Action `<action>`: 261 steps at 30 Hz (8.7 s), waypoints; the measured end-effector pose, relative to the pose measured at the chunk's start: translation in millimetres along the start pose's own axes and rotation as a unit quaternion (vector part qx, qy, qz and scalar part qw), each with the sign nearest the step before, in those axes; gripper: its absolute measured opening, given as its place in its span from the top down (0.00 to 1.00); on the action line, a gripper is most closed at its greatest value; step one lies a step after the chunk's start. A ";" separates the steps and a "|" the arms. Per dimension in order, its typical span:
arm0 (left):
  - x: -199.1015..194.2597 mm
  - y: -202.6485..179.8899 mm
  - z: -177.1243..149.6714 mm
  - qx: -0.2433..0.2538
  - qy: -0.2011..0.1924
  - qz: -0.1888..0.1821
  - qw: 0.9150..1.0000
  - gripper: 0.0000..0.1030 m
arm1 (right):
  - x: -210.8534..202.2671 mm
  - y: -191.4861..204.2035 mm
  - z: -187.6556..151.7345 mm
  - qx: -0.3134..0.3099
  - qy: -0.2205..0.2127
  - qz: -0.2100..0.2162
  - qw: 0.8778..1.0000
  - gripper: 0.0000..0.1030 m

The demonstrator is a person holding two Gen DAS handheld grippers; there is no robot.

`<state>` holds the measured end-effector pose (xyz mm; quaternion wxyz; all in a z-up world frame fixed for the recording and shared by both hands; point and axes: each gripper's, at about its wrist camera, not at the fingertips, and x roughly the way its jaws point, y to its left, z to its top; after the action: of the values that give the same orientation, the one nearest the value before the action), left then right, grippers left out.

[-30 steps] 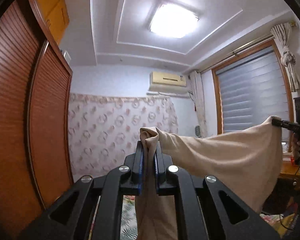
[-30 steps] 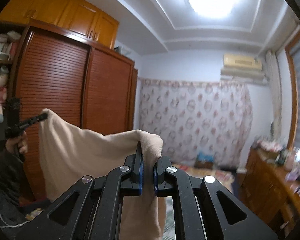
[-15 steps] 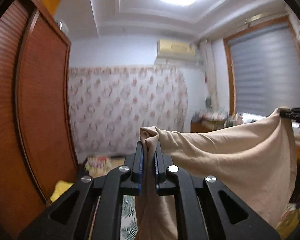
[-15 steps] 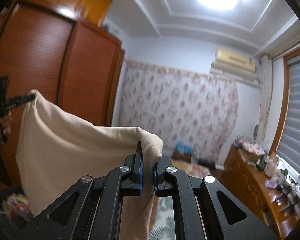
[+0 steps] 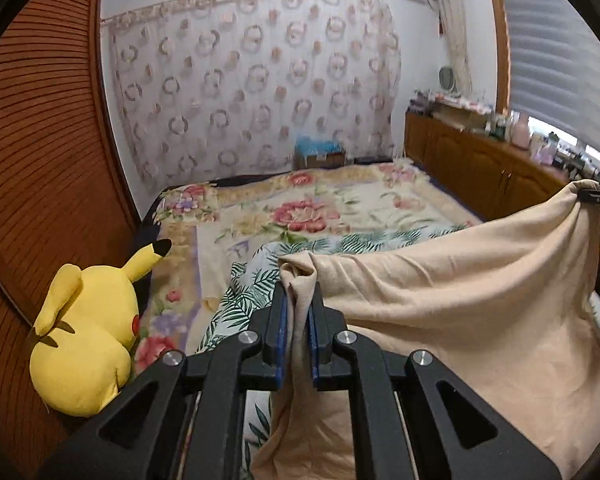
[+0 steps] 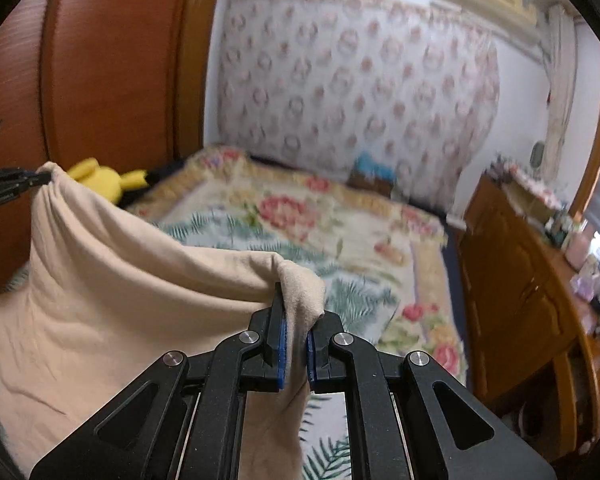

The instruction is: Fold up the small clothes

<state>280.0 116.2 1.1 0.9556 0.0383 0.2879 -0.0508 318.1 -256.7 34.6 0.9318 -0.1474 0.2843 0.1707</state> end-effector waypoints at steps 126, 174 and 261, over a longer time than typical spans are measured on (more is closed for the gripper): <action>-78.3 -9.0 -100.5 -0.079 0.033 -0.060 0.995 0.98 | -30.7 52.6 -143.7 0.120 0.062 0.011 0.991 1.00; -163.6 -4.5 -211.9 -0.075 0.079 -0.006 0.994 0.50 | -125.3 125.5 -161.8 0.047 0.028 0.046 0.997 0.45; -186.9 -282.1 -62.0 0.106 0.007 -0.301 0.948 0.98 | -160.1 71.4 -214.2 0.143 0.009 0.032 0.989 0.38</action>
<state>57.6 -143.2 40.6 0.8841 0.0517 0.2858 -0.3662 61.8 -309.7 -55.5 0.9348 -0.0051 0.3185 0.1572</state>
